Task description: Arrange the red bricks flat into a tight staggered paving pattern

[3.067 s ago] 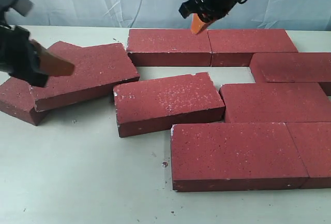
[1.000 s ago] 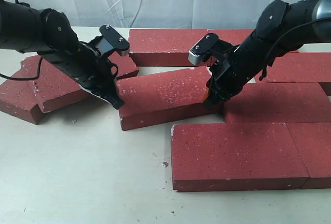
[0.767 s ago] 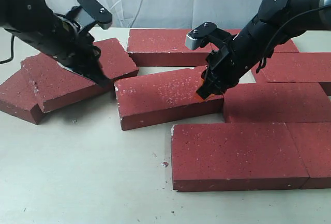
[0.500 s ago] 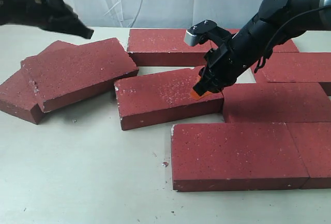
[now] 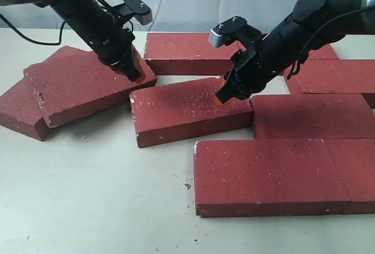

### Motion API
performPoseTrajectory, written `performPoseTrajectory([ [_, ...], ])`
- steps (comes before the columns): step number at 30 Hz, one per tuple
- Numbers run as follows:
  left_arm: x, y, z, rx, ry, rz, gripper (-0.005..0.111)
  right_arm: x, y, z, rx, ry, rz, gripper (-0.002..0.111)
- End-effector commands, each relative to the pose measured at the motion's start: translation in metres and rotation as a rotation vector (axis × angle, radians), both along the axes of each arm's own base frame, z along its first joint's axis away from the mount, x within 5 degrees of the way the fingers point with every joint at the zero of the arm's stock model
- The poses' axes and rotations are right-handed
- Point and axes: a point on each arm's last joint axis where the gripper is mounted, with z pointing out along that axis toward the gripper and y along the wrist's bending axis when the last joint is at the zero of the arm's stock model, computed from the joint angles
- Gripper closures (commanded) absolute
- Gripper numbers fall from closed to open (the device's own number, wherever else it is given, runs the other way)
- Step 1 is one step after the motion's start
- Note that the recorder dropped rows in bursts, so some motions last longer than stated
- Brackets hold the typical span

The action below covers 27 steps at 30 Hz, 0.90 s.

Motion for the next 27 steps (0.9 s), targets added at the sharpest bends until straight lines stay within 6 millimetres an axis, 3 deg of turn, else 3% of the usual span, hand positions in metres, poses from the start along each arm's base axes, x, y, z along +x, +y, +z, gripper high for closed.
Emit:
performPoseTrajectory([
  [1, -0.014, 0.005, 0.002, 0.097, 0.110, -0.143, 0.107, 0.002, 0.000, 0.005, 0.010, -0.019, -0.010, 0.108],
  [4, -0.013, 0.013, -0.005, 0.190, 0.109, -0.135, 0.107, 0.002, 0.000, 0.005, 0.010, -0.019, -0.010, 0.108],
  [19, -0.006, 0.015, -0.030, 0.256, 0.060, -0.100, 0.107, 0.003, -0.001, 0.005, 0.009, -0.029, -0.016, 0.108],
  [22, 0.006, 0.021, -0.032, 0.335, -0.049, 0.027, 0.107, 0.003, -0.001, 0.005, 0.009, -0.029, -0.016, 0.108],
  [27, 0.009, 0.029, -0.027, 0.396, -0.077, 0.124, 0.107, 0.003, -0.001, 0.005, 0.009, -0.029, -0.016, 0.108],
])
